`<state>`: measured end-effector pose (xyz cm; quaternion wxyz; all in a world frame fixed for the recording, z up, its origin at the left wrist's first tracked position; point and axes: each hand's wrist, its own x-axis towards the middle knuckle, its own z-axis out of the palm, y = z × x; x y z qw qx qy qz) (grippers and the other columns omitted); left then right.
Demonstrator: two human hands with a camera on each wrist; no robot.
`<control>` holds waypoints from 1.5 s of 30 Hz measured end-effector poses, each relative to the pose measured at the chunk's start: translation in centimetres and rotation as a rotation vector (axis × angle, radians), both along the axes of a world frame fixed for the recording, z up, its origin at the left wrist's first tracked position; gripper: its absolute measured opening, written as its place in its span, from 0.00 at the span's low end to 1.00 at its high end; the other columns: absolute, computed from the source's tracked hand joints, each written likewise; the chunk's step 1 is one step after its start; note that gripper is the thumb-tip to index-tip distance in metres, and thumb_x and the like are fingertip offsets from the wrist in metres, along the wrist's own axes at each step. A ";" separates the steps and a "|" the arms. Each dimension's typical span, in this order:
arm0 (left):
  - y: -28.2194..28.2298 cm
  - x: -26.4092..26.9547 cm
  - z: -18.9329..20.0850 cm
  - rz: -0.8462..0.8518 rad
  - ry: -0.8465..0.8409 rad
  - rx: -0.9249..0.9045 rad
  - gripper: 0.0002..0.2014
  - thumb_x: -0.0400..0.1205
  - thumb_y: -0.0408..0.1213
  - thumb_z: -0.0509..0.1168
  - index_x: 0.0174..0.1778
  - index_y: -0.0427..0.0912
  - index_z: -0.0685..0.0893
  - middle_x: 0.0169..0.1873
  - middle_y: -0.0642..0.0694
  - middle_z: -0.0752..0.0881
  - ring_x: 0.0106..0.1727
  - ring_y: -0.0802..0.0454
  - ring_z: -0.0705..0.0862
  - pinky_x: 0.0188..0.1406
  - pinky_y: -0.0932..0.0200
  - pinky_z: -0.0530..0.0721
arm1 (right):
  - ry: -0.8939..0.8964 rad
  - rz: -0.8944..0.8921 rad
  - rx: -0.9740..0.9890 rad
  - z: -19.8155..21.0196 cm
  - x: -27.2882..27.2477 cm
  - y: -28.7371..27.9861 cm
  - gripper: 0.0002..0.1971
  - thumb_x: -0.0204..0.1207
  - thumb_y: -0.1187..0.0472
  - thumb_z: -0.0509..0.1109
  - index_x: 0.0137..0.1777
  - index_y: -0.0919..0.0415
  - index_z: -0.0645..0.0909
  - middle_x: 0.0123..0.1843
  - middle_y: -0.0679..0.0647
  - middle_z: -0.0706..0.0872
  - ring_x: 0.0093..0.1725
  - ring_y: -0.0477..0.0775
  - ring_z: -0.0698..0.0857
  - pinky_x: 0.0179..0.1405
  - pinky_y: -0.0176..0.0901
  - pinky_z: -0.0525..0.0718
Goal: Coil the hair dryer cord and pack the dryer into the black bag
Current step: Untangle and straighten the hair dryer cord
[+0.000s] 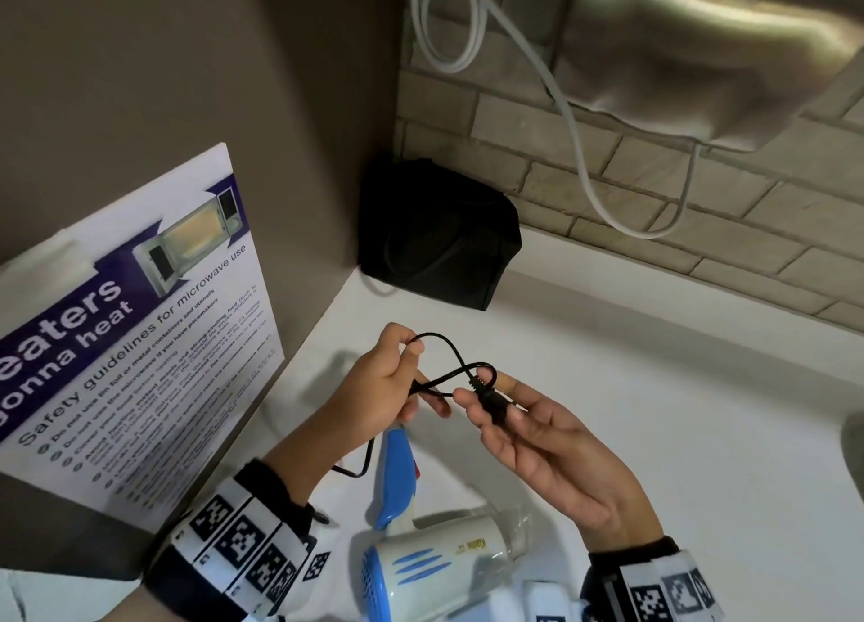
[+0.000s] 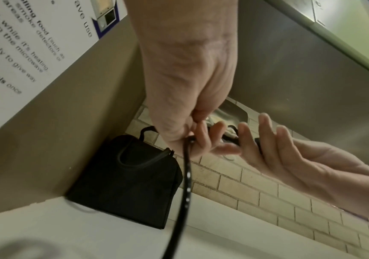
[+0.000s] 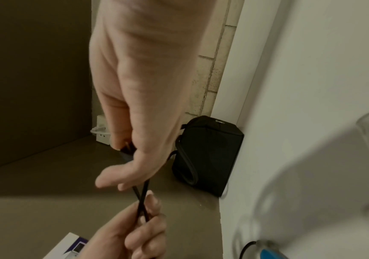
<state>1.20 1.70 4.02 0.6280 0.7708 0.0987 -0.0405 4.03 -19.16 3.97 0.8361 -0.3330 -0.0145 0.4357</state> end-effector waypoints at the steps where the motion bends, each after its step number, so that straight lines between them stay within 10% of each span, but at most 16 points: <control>1: 0.1 0.0 0.0 -0.002 0.002 -0.007 0.07 0.88 0.42 0.48 0.50 0.45 0.67 0.37 0.32 0.90 0.25 0.50 0.73 0.30 0.54 0.76 | -0.003 0.003 0.008 0.0 0.0 -0.1 0.25 0.75 0.73 0.69 0.73 0.70 0.72 0.71 0.74 0.76 0.66 0.61 0.83 0.59 0.46 0.85; 8: -0.1 -0.4 0.3 -0.097 0.014 -0.014 0.11 0.87 0.46 0.51 0.50 0.42 0.70 0.24 0.51 0.87 0.27 0.51 0.77 0.30 0.57 0.75 | 0.027 -0.059 -0.142 -0.8 -0.1 0.2 0.21 0.55 0.70 0.85 0.50 0.73 0.87 0.55 0.71 0.88 0.49 0.56 0.92 0.38 0.38 0.90; 11: 0.0 -0.6 0.0 -0.144 -0.002 0.045 0.09 0.86 0.47 0.55 0.47 0.46 0.72 0.23 0.52 0.83 0.27 0.55 0.80 0.34 0.52 0.77 | -0.025 -0.094 -0.278 -0.9 -0.2 0.8 0.09 0.68 0.67 0.72 0.45 0.70 0.89 0.51 0.65 0.91 0.43 0.49 0.92 0.35 0.32 0.89; 18: -0.2 -1.1 0.2 -0.240 -0.063 0.085 0.06 0.85 0.44 0.58 0.47 0.47 0.72 0.29 0.54 0.90 0.29 0.53 0.80 0.35 0.50 0.80 | -0.260 -0.188 -0.637 -1.4 -0.3 1.8 0.14 0.76 0.53 0.68 0.47 0.66 0.82 0.38 0.59 0.92 0.33 0.48 0.90 0.29 0.35 0.86; 22: -0.9 -1.5 0.4 -0.325 -0.089 0.108 0.04 0.85 0.39 0.59 0.44 0.50 0.75 0.39 0.54 0.92 0.24 0.57 0.71 0.29 0.66 0.73 | -0.443 -0.325 -0.873 -1.8 -0.2 2.2 0.18 0.78 0.49 0.68 0.37 0.63 0.71 0.20 0.57 0.82 0.18 0.51 0.77 0.21 0.37 0.75; 26: 0.1 -0.9 -0.5 -0.175 -0.119 0.215 0.07 0.84 0.39 0.61 0.43 0.48 0.83 0.28 0.52 0.86 0.29 0.50 0.76 0.35 0.53 0.80 | -0.416 -0.281 -0.728 -1.3 -0.3 2.0 0.15 0.83 0.55 0.62 0.36 0.59 0.72 0.24 0.54 0.81 0.24 0.51 0.76 0.29 0.38 0.78; 35: 0.5 -0.6 -1.2 -0.008 -0.116 0.257 0.19 0.85 0.37 0.59 0.29 0.56 0.80 0.27 0.53 0.85 0.42 0.48 0.88 0.46 0.57 0.83 | -0.764 -0.093 -0.942 -0.6 0.1 0.6 0.09 0.78 0.61 0.70 0.42 0.63 0.74 0.35 0.48 0.77 0.36 0.46 0.75 0.38 0.33 0.70; 39: -0.4 -1.0 -0.5 -0.098 -0.151 0.229 0.11 0.83 0.38 0.62 0.37 0.50 0.86 0.24 0.57 0.85 0.28 0.62 0.79 0.31 0.68 0.75 | -0.738 0.015 -0.857 0.6 -0.1 0.2 0.16 0.78 0.64 0.66 0.63 0.49 0.76 0.58 0.48 0.86 0.61 0.42 0.83 0.58 0.36 0.78; 45: -1.3 -1.3 -0.4 -0.179 -0.138 0.284 0.11 0.83 0.41 0.63 0.42 0.43 0.89 0.27 0.53 0.88 0.24 0.62 0.77 0.25 0.75 0.70 | -0.484 -0.305 -0.523 1.1 0.3 1.5 0.15 0.78 0.60 0.67 0.63 0.58 0.73 0.58 0.54 0.90 0.66 0.49 0.83 0.65 0.47 0.71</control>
